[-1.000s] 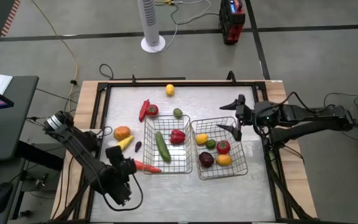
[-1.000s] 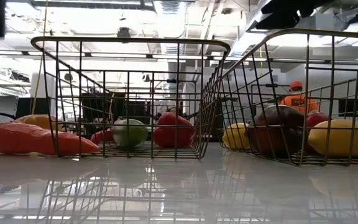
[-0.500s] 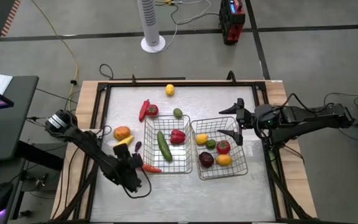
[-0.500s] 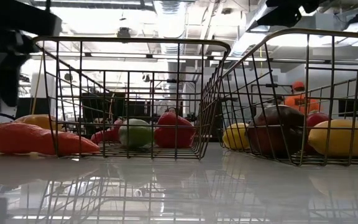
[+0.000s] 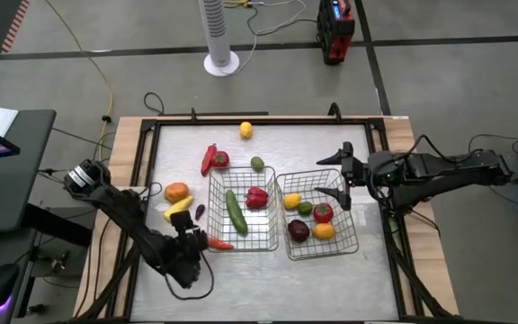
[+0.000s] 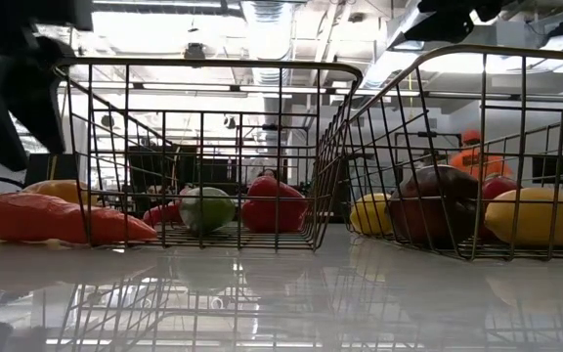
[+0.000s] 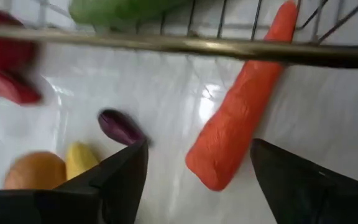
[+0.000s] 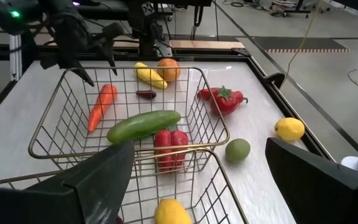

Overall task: Sort produce into baskets
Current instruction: Put the carrot into the left wire basket

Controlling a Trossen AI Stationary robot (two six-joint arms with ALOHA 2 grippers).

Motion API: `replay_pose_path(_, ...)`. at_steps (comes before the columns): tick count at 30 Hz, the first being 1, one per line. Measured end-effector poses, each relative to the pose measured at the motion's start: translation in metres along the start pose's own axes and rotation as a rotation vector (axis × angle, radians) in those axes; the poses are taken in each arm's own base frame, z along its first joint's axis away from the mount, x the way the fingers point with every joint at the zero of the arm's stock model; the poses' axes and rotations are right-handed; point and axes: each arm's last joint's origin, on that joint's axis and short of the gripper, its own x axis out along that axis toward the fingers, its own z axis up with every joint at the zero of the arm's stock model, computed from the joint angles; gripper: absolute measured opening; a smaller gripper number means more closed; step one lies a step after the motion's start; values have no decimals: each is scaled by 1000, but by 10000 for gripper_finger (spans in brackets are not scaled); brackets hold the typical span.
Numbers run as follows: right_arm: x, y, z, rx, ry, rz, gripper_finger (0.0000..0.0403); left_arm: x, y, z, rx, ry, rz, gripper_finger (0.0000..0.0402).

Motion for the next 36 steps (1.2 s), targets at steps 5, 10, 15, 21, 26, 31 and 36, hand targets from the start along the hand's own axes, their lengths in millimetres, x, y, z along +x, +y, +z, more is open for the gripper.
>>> replay_pose_path(5, 6, 2, -1, -7, 10, 0, 388, 13, -6, -13, -17, -13, -44, 278)
replay_pose_path(10, 10, 3, 1, -15, -1, 0, 388, 32, -11, -20, -38, -53, -116, 277)
replay_pose_path(15, 10, 3, 1, -15, -2, 0, 388, 43, -6, -23, -15, -27, -100, 277)
replay_pose_path(21, 10, 3, 1, -15, -3, 0, 388, 46, -4, -21, -35, 23, -144, 273)
replay_pose_path(26, 10, 3, 1, -15, -3, 0, 388, 47, -3, -21, -36, 30, -143, 223)
replay_pose_path(31, 10, 3, 1, -16, 0, 0, 388, 42, 1, -24, -3, 124, -127, 145)
replay_pose_path(36, 10, 3, 1, -15, 0, 0, 388, 29, 6, -20, -3, 182, -117, 128)
